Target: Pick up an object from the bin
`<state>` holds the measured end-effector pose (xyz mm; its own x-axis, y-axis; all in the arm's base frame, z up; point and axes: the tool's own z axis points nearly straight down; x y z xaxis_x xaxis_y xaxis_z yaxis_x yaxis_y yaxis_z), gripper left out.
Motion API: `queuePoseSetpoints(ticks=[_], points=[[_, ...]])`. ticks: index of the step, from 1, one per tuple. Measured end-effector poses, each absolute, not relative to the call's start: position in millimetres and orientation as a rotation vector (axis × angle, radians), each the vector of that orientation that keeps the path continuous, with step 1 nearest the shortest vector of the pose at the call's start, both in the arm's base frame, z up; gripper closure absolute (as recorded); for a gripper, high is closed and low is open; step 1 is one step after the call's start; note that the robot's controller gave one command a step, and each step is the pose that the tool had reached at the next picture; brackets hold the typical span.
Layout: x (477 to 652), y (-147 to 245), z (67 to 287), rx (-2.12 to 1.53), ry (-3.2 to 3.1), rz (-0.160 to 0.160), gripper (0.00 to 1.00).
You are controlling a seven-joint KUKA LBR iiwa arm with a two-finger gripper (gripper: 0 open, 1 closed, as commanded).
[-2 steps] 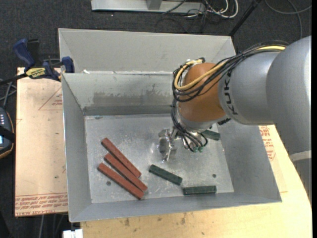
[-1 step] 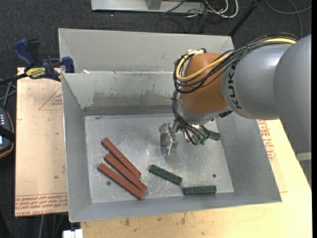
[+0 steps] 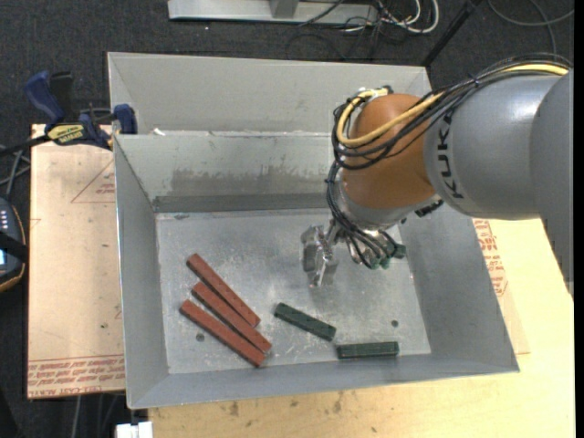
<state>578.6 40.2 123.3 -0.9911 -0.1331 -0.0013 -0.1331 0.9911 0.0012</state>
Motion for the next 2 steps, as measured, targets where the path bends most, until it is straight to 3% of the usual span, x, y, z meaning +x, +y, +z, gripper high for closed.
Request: queuePoseSetpoints(ticks=[1, 2], points=[[582.1, 51.0, 140.2, -0.357, 3.118, 0.002, 0.00], [582.0, 51.0, 140.1, -0.357, 3.119, 0.002, 0.00]])
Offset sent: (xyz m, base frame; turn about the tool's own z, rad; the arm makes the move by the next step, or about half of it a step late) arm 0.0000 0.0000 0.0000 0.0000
